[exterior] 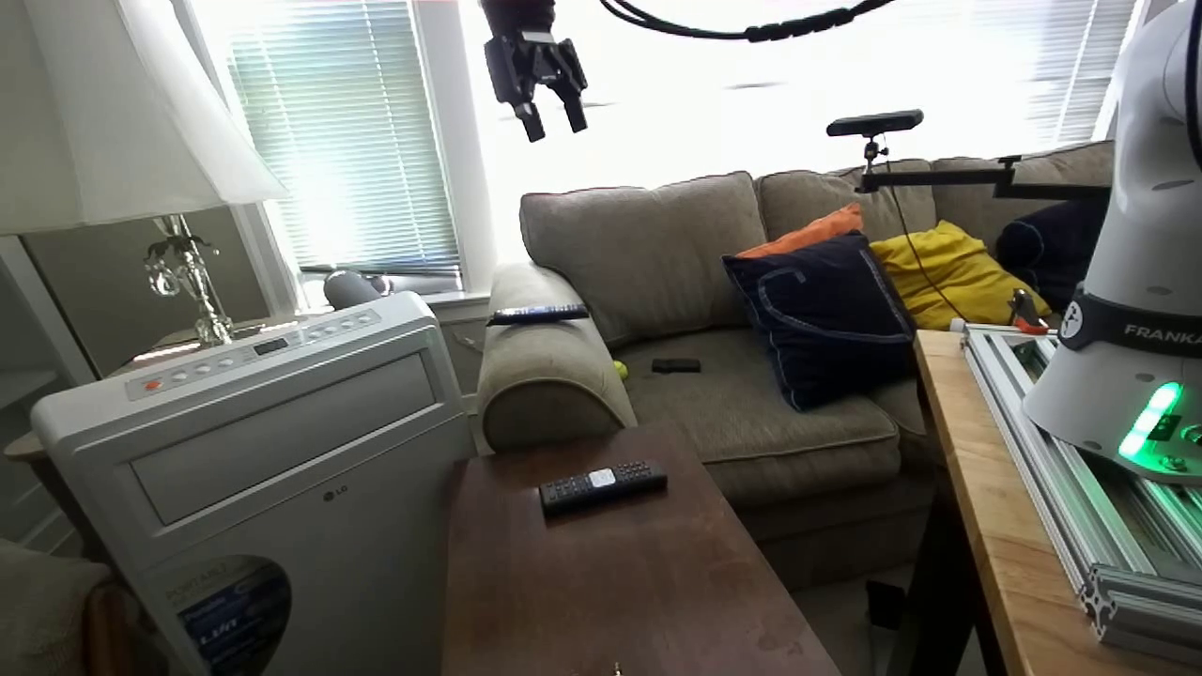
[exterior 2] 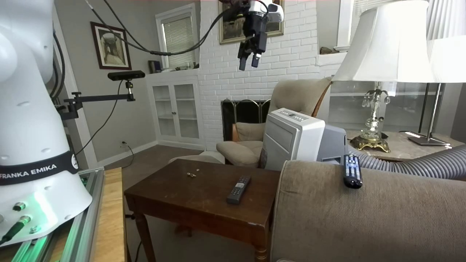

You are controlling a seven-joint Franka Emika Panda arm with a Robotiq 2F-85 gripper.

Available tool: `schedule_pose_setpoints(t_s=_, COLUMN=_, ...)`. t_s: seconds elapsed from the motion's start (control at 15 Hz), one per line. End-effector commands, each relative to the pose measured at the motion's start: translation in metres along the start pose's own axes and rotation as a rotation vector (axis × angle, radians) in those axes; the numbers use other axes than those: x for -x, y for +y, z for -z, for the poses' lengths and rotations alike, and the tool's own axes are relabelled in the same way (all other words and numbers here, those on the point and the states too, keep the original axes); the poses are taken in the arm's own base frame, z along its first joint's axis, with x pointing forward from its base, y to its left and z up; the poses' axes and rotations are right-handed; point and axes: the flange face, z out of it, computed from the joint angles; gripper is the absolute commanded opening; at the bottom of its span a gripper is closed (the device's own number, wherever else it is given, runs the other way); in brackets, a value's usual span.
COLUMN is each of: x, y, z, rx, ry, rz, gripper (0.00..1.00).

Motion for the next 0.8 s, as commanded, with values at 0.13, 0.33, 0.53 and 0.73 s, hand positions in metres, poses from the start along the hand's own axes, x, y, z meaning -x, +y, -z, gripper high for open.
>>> schedule_pose_setpoints(t_s=0.13, x=-0.07, y=0.036, z=-0.006, rx=0.025, ry=-0.006, rz=0.041, gripper=1.0)
schedule_pose_setpoints(t_s=0.33, x=-0.098, y=0.067, z=-0.014, rx=0.077, ry=0.003, rz=0.024, gripper=1.0)
schedule_pose_setpoints(t_s=0.53, x=-0.097, y=0.074, z=-0.02, rx=0.06, ry=0.019, rz=-0.018, gripper=1.0)
schedule_pose_setpoints(t_s=0.73, x=-0.113, y=0.091, z=-0.028, rx=0.064, ry=0.025, rz=-0.047, gripper=1.0)
